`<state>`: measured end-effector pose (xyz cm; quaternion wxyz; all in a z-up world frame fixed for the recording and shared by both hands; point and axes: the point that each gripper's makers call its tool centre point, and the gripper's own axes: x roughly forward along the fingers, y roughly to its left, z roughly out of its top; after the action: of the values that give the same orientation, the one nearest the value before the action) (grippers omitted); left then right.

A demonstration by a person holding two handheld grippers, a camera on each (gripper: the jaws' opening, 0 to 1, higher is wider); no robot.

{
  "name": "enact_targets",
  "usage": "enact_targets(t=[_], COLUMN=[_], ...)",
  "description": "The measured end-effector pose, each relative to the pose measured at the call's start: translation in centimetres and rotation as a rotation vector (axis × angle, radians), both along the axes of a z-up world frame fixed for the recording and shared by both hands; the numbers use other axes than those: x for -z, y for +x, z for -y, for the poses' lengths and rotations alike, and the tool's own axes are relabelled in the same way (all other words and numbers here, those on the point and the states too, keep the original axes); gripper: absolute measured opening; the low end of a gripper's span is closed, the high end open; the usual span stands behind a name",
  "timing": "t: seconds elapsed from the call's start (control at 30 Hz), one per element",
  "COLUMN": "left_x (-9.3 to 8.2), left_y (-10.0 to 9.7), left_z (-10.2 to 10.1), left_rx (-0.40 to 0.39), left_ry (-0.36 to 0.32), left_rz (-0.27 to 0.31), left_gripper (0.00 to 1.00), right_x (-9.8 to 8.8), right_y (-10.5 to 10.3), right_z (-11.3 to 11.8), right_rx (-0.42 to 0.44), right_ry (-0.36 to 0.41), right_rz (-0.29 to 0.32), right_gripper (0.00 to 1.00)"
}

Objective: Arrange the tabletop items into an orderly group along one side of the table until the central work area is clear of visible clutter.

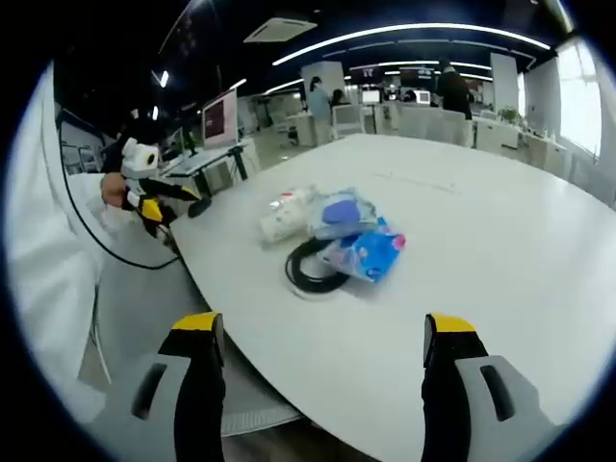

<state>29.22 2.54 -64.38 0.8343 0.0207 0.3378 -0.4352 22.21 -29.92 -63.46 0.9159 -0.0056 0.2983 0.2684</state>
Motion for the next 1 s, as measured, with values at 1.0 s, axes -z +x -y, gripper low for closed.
enact_targets(t=[1.0], left_x=[-0.14], left_y=[0.15], left_z=[-0.02], left_rx=[-0.005], left_ry=[-0.012], left_rz=[0.004], left_gripper=[0.97], right_x=[0.41], right_y=[-0.07], right_z=[0.46], right_rx=[-0.006], right_ry=[-0.002], right_rz=[-0.002], right_gripper=[0.85])
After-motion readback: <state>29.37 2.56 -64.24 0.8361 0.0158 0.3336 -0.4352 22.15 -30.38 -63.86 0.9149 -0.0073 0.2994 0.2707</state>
